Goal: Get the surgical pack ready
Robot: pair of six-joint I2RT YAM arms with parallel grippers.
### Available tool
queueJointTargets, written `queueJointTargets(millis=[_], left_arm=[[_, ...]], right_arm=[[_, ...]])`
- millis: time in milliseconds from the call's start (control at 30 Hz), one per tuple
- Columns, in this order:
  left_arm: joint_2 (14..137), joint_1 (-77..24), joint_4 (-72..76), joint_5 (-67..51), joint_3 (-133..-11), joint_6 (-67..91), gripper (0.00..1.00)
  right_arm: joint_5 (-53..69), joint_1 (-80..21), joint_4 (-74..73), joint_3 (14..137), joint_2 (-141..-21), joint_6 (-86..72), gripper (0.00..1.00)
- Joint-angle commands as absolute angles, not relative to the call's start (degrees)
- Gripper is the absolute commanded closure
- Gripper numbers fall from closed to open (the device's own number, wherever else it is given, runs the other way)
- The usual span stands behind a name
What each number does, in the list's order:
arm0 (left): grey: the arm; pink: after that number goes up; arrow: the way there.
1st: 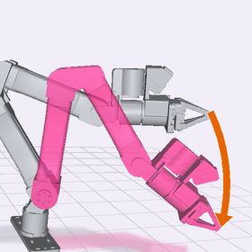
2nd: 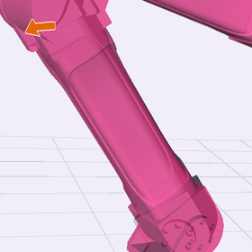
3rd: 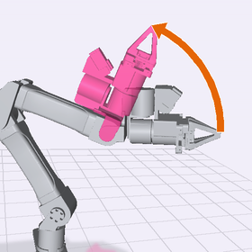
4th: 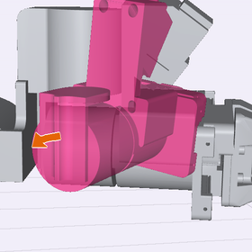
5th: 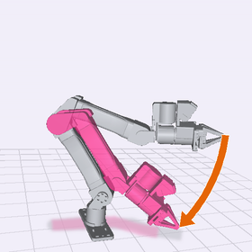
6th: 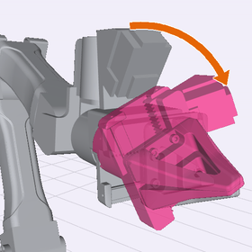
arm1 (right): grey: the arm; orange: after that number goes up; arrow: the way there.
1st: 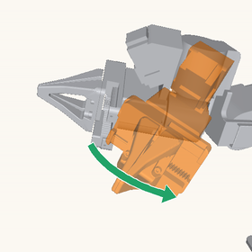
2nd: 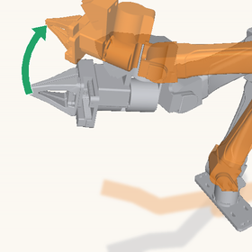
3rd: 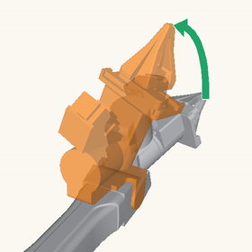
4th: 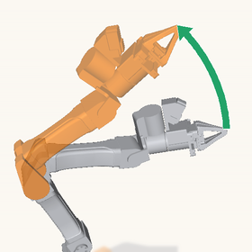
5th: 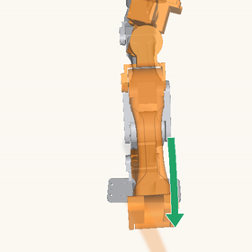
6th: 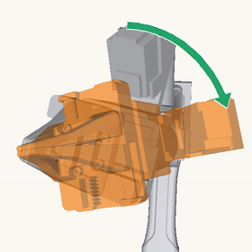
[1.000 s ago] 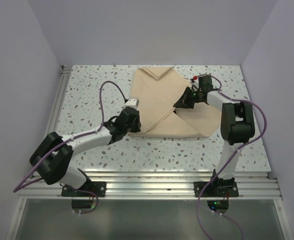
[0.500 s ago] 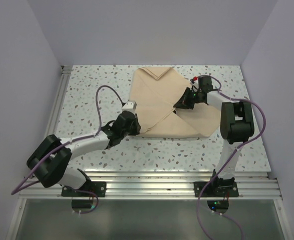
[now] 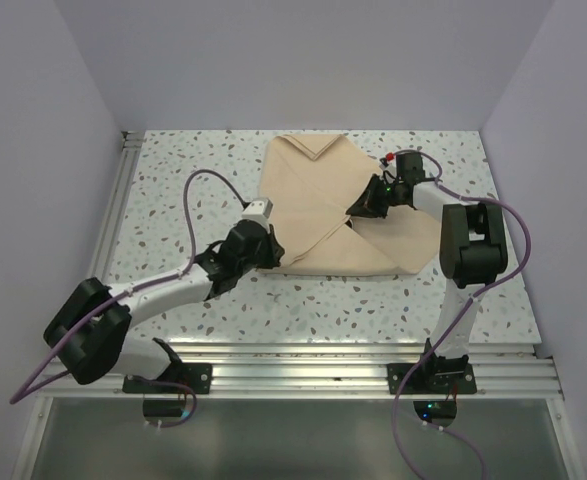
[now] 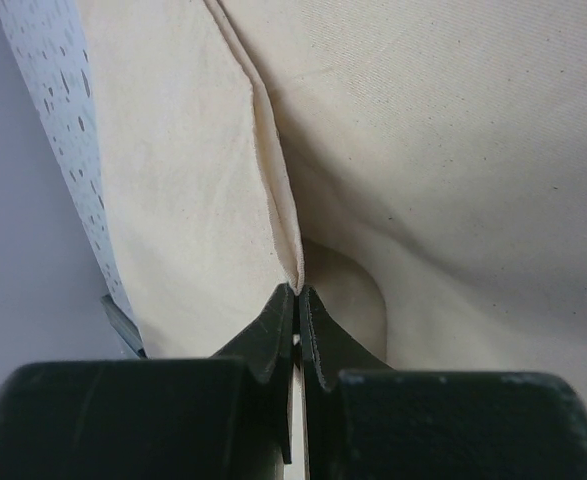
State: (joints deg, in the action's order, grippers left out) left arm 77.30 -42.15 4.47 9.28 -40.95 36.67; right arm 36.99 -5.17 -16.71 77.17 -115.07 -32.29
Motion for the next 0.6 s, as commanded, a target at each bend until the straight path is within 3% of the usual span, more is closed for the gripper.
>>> queueJointTargets(millis=[0, 133, 400, 500, 567], left_arm=[[80.4, -42.4, 10.1, 5.5, -37.5, 38.3, 1.0], [83.5, -42.4, 12.7, 5.4, -36.3, 39.1, 1.0], [77.4, -42.5, 6.5, 10.6, -39.2, 37.0, 1.0], [75.6, -42.5, 2.8, 11.9, -42.0, 35.6, 0.95], [74.8, -42.3, 0.9, 13.0, -43.1, 34.6, 0.85]], right_arm=[[37.1, -4.7, -15.3, 79.0, -115.4, -31.6, 1.0], [36.9, -4.7, -15.4, 79.1, -115.6, -31.6, 1.0], [37.0, -4.2, -16.0, 80.8, -115.8, -31.8, 1.0], [36.8, -4.1, -16.2, 80.9, -115.3, -31.8, 0.99], [36.5, -4.0, -16.3, 80.9, -115.1, -31.8, 0.95]])
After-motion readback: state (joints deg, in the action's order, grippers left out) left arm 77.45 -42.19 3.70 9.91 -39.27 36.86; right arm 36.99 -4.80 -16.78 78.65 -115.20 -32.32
